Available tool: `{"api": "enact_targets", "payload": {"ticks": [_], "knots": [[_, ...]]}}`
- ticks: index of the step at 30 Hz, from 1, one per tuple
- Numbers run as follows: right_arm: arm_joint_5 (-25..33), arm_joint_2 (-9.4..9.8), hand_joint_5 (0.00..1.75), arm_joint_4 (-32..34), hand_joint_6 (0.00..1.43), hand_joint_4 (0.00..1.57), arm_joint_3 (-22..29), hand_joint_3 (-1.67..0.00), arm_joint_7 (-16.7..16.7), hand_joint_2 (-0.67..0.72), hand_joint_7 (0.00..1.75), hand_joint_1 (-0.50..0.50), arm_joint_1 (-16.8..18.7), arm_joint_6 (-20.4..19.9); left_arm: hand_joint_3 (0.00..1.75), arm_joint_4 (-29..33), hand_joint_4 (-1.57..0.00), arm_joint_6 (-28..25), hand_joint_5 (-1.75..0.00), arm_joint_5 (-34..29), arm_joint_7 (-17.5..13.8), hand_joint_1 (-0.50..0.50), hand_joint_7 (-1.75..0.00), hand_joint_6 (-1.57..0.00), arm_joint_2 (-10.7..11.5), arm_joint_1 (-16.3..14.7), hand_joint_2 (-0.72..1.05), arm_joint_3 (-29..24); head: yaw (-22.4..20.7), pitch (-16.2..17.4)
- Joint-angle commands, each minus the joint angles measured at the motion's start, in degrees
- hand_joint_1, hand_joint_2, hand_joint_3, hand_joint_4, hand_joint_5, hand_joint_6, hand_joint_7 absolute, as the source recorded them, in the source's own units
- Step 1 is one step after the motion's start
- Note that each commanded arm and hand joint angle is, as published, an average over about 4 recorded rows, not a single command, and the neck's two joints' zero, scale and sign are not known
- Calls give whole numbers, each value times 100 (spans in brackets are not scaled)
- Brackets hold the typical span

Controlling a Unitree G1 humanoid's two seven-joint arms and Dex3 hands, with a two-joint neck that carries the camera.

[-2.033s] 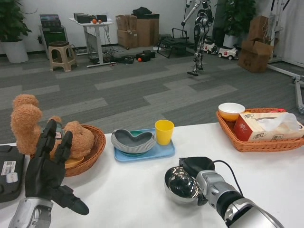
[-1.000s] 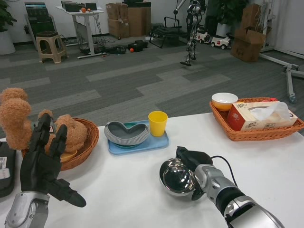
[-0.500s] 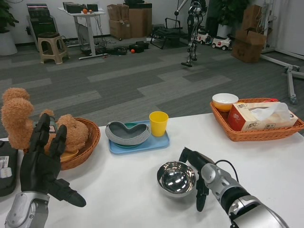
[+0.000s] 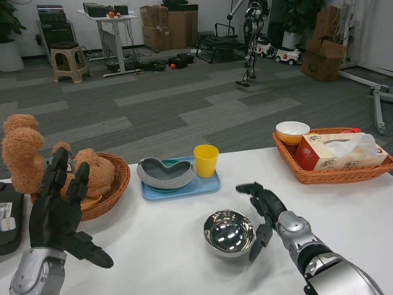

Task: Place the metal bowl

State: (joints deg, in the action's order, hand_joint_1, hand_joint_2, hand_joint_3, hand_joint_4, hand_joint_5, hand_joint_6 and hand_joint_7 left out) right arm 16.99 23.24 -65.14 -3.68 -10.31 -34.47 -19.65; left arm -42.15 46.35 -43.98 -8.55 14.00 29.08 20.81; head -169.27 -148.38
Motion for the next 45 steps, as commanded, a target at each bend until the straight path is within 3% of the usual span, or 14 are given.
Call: {"api": "enact_targets", "payload": {"ticks": [1, 7, 12, 16, 22, 28, 34, 45], "knots": [[856, 102, 0, 933, 0, 0, 25, 0, -61, 66, 21, -46, 374, -145, 0, 5, 0, -1, 0, -109, -68, -50, 0, 0, 26, 10, -55, -7, -95, -25], [2330, 216, 0, 2577, 0, 0, -29, 0, -173, 66, 14, -46, 874, -334, 0, 38, 0, 3, 0, -465, -257, -50, 0, 0, 66, 3, -55, -53, -537, -196], [2427, 225, 0, 3368, 0, 0, -1, 0, -133, 66, 14, -46, 1022, -545, 0, 132, 0, 10, 0, -713, -389, -50, 0, 0, 94, -61, -55, -126, -868, -381], [2207, 229, 0, 3741, 0, 0, -128, 0, 179, 66, 14, -48, 1070, -795, 0, 286, 0, 19, 0, -717, -503, -50, 0, 0, 98, -206, -50, -359, -1181, -577], [1944, 225, 0, 3829, 0, 0, -511, 0, 636, 60, 14, -50, 965, -1177, 0, 792, 0, 19, 0, -581, -565, -50, 0, 0, 182, -588, -46, -978, -1562, -905], [1698, 186, 0, 3803, 0, 0, -665, 0, 1159, 60, 14, -50, 916, -1661, 0, 1372, 0, -307, 0, -449, -587, -50, 0, 0, 485, -922, -46, -1255, -1450, -1023], [1722, 186, 0, 3743, 0, 0, -713, 0, 1425, 60, 14, -50, 916, -1909, 0, 1482, 0, -441, 0, -430, -677, -50, 0, 0, 523, -950, -46, -1299, -1246, -966], [1783, 216, 0, 3737, 0, 0, -715, 0, 1515, 65, 14, -50, 932, -2094, 0, 1457, 0, -606, 0, -419, -820, -50, 0, 0, 421, -810, -39, -1306, -1193, -911]]}}
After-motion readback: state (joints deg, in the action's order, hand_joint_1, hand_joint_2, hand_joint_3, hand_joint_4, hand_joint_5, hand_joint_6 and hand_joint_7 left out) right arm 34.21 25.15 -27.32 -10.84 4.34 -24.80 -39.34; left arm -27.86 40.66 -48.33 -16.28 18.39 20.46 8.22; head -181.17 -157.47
